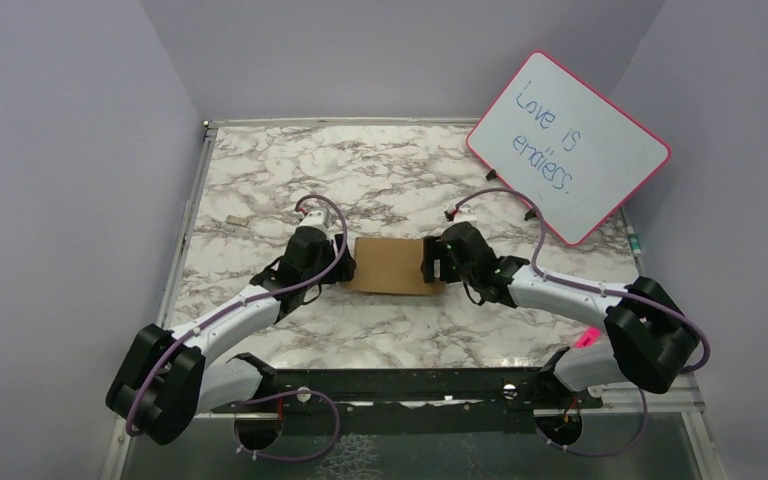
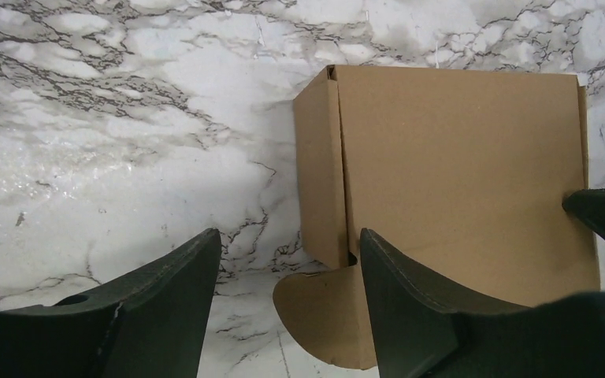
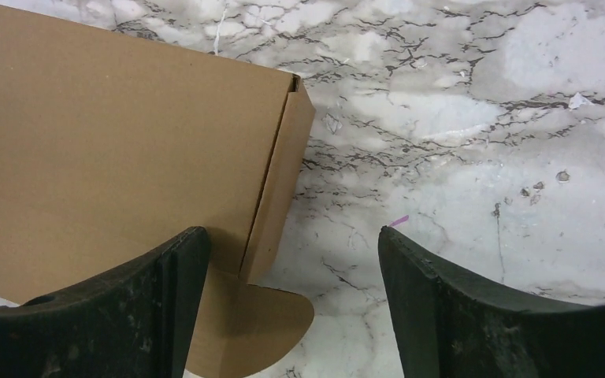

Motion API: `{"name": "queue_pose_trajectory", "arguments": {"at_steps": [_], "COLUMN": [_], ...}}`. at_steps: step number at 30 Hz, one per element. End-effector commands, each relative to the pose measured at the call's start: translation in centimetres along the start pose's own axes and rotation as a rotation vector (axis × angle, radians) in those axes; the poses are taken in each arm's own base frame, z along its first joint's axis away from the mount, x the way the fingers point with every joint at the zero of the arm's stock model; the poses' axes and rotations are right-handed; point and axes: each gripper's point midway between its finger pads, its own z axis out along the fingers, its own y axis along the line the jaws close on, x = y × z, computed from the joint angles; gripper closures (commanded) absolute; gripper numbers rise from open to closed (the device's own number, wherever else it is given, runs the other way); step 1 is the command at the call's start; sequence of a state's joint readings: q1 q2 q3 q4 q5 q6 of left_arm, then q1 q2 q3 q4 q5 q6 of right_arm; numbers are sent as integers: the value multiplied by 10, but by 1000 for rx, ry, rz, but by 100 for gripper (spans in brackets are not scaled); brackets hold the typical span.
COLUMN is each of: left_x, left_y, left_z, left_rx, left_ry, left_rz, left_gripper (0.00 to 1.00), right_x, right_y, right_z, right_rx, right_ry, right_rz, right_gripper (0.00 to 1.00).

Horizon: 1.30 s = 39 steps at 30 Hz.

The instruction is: Fold the paper box

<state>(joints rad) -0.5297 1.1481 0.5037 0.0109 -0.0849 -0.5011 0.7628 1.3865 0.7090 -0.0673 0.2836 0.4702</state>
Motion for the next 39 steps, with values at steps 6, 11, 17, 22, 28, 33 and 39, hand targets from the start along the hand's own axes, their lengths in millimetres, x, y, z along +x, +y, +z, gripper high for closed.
{"name": "queue_pose_trajectory", "arguments": {"at_steps": [6, 11, 17, 22, 28, 33, 39], "left_x": [23, 30, -5, -20, -20, -21, -29], "left_y": [-2, 2, -14, -21, -26, -30, -26], "left_z": [5, 5, -14, -17, 2, 6, -11], "left_rx": [69, 57, 102, 116, 117, 126, 97], "left_ry": [-1, 13, -75, -112, -67, -53, -71], "left_rz": [-61, -69, -85, -88, -54, -49, -58], "left_gripper": [36, 36, 33, 30, 30, 31, 25], "right_x": [15, 10, -20, -30, -27, -18, -15], "right_y": [4, 5, 17, 24, 27, 37, 63], "right_z": [6, 0, -25, -34, -22, -22, -36], "right_rx": [-69, -87, -165, -203, -201, -276, -370], "right_ry": [-39, -64, -149, -176, -144, -110, -99], "right_rz": [48, 50, -18, -42, -80, -187, -370], "right_gripper": [21, 22, 20, 19, 19, 20, 19]}}
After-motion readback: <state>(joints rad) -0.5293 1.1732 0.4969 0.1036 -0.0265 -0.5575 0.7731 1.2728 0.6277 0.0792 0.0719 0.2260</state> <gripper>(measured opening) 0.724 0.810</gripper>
